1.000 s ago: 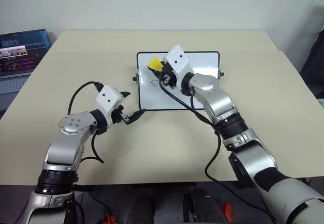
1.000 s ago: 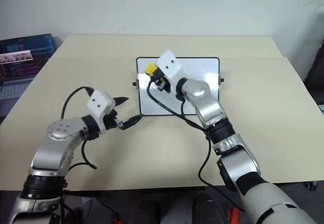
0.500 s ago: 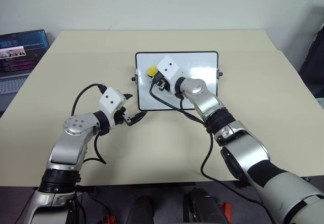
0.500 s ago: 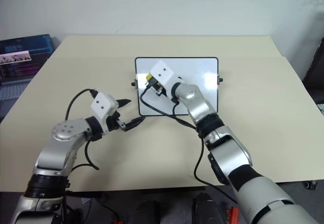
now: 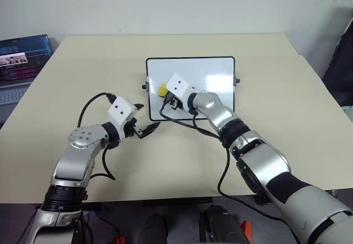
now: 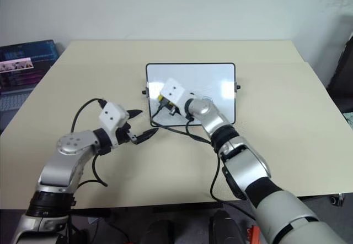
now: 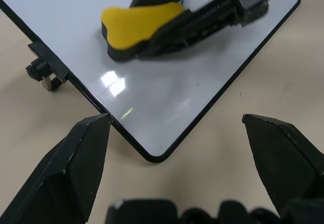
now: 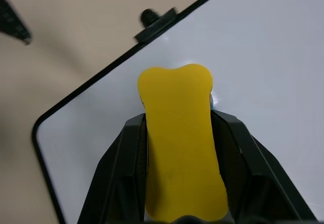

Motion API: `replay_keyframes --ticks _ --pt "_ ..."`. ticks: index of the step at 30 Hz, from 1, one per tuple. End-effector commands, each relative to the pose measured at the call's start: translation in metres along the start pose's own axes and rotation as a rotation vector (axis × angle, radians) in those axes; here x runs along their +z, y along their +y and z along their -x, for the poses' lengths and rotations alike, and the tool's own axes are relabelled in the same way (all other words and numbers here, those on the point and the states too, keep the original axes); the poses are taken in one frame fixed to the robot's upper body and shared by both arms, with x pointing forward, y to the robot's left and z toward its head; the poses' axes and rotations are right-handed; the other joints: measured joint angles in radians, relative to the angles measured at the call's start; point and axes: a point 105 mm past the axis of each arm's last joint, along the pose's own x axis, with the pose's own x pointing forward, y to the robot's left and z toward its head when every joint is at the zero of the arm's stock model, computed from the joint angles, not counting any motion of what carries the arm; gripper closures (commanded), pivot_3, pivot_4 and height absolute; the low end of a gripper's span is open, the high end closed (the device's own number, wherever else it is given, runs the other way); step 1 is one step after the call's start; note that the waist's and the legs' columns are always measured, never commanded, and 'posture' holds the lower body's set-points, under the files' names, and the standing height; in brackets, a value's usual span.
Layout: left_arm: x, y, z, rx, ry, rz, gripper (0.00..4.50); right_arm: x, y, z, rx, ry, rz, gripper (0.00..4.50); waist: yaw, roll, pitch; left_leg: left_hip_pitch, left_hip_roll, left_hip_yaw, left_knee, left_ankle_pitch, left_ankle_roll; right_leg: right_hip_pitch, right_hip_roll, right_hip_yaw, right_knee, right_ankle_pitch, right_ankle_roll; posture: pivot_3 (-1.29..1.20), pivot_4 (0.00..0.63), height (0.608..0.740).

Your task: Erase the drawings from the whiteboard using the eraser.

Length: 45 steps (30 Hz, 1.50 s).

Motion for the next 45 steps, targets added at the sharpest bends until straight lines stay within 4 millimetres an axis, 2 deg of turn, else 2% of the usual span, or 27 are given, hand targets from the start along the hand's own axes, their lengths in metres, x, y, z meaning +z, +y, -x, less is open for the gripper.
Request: replay_keyframes --ticks 1,3,7,11,17,20,30,34,37,42,45 --pt "0.015 0.006 0.004 0.019 -0.037 -0.048 0.0 -0.022 0.012 0.001 0.051 0.078 0.011 2.58 0.0 0.0 0.0 0.0 0.0 0.0 0.0 0.0 0.0 0.0 0.0 0.0 0.0 0.0 0.0 0.0 0.15 0.74" --pt "0.016 0.006 0.004 0.019 -0.038 -0.05 0.0 -0.021 0.008 0.002 0.03 0.078 0.018 2.58 0.0 0.0 0.0 0.0 0.0 0.0 0.0 0.001 0.0 0.0 0.0 0.0 0.0 0.0 0.0 0.0 0.15 0.74" --pt "0.016 0.006 0.002 0.017 -0.041 -0.053 0.0 -0.02 -0.016 0.007 -0.072 0.098 0.032 2.58 0.001 0.0 0.0 0.0 0.0 -0.002 0.0 0.001 0.0 0.0 0.0 -0.001 0.0 0.0 -0.001 0.0 0.15 0.74" --pt "0.018 0.007 0.001 0.016 -0.043 -0.057 0.0 -0.022 -0.048 0.019 -0.186 0.15 0.083 2.58 0.008 0.0 0.0 0.0 0.0 -0.003 0.0 0.004 -0.003 0.0 0.0 -0.002 0.0 0.001 -0.001 0.0 0.15 0.74" --pt "0.018 0.007 0.001 0.013 -0.043 -0.058 0.0 -0.026 -0.074 0.036 -0.236 0.213 0.155 2.58 0.012 -0.001 0.0 0.0 -0.001 -0.003 0.0 0.005 -0.003 0.002 0.0 -0.002 0.0 0.001 -0.001 0.0 0.15 0.74" --pt "0.018 0.007 -0.001 0.009 -0.045 -0.058 0.0 -0.02 -0.07 0.034 -0.198 0.196 0.167 2.58 0.012 -0.001 0.0 0.0 -0.001 -0.003 0.0 0.005 -0.003 0.002 0.0 -0.002 0.0 0.001 -0.001 0.0 0.15 0.74" --pt "0.018 0.007 -0.003 0.004 -0.047 -0.057 0.0 -0.01 -0.008 0.016 0.061 0.165 0.196 2.58 -0.002 -0.001 0.0 -0.001 0.0 -0.004 -0.001 0.005 -0.003 0.0 0.0 -0.002 0.0 0.001 -0.001 0.0 0.15 0.74" --pt "0.018 0.007 -0.003 0.004 -0.047 -0.057 0.0 -0.011 0.002 0.017 0.102 0.185 0.225 2.58 -0.001 -0.001 0.0 -0.001 0.0 -0.004 -0.001 0.005 -0.003 0.0 0.0 -0.002 0.0 0.001 -0.001 0.0 0.15 0.74" --pt "0.018 0.008 -0.004 0.003 -0.047 -0.057 0.0 -0.011 -0.007 0.018 0.056 0.199 0.223 2.58 0.0 -0.001 0.0 -0.001 0.0 -0.004 -0.001 0.005 -0.003 0.0 0.0 -0.003 -0.001 0.001 -0.001 0.0 0.15 0.74" --pt "0.018 0.008 -0.004 0.003 -0.048 -0.059 0.0 -0.01 -0.045 0.026 -0.124 0.235 0.186 2.58 0.001 -0.001 0.0 -0.001 0.0 -0.004 -0.001 0.005 -0.003 0.0 0.0 -0.003 0.0 0.001 -0.001 0.0 0.15 0.74" --pt "0.018 0.009 -0.004 0.004 -0.05 -0.061 0.0 -0.007 -0.062 0.029 -0.199 0.243 0.178 2.58 0.002 -0.001 -0.001 -0.001 0.0 -0.004 -0.001 0.005 -0.003 0.0 0.0 -0.003 -0.001 0.001 -0.001 0.0 0.15 0.74"
